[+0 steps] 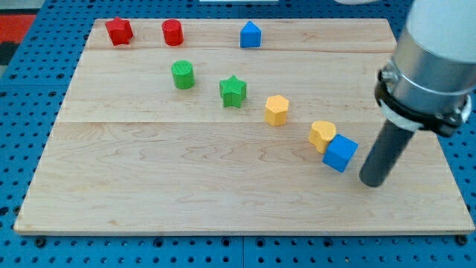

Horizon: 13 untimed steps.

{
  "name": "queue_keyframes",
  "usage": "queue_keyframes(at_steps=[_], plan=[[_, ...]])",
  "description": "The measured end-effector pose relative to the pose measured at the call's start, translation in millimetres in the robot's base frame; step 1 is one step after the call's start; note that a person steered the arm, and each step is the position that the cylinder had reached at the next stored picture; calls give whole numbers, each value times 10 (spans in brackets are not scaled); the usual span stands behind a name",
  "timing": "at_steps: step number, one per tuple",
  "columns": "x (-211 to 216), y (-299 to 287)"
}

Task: Drag the blue cube parallel to the right of the blue triangle

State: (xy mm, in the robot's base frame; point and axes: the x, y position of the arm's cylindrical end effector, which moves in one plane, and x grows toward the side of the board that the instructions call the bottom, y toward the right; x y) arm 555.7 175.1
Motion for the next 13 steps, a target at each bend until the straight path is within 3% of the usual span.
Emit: queue_keyframes(at_steps=[1, 2, 3, 4, 5, 7, 8, 9, 11, 13], plan=[[-82, -529], [-496, -589], [-466, -399], [-40, -332], [-239, -101], [-1184, -409], [-1016, -231], [-1176, -88], [-2326, -424], [-2414, -331]])
